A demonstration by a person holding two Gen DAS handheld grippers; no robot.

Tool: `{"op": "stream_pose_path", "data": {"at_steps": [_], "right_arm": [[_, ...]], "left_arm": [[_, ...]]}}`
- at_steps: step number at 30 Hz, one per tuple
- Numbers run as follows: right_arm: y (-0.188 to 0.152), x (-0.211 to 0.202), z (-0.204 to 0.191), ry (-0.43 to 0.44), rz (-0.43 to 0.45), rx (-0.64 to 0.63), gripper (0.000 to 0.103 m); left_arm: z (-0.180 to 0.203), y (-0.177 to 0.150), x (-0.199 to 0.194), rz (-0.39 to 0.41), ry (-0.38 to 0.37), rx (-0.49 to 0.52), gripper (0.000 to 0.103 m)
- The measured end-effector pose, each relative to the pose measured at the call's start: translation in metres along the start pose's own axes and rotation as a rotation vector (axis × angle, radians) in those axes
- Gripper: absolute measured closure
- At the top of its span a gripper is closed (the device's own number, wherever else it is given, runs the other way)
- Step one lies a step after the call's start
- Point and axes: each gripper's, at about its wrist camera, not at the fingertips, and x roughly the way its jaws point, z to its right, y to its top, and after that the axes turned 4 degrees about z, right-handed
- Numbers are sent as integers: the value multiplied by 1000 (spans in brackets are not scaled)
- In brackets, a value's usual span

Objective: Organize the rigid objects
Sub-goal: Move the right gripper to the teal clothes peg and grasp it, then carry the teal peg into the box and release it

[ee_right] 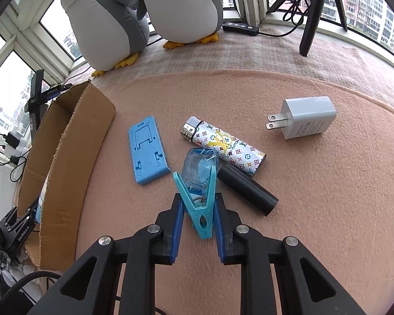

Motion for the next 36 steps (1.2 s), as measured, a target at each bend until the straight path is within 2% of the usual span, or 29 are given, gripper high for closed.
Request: {"op": "stream_pose_path", "data": {"at_steps": [10,21,30,36], "right_arm": [[-9,-25,-11,13,33,11,84],[10,-59,-100,83,140,-148,84],[12,-42,-168,131,127,-277,84],[6,-26,-191,137,99,-321,84]], "left_arm": [[0,0,0,0,0,0,71],[0,0,0,3,-1,-1,71],[0,0,0,3,-1,1,71],[0,-1,0,3,-1,1,71]]}}
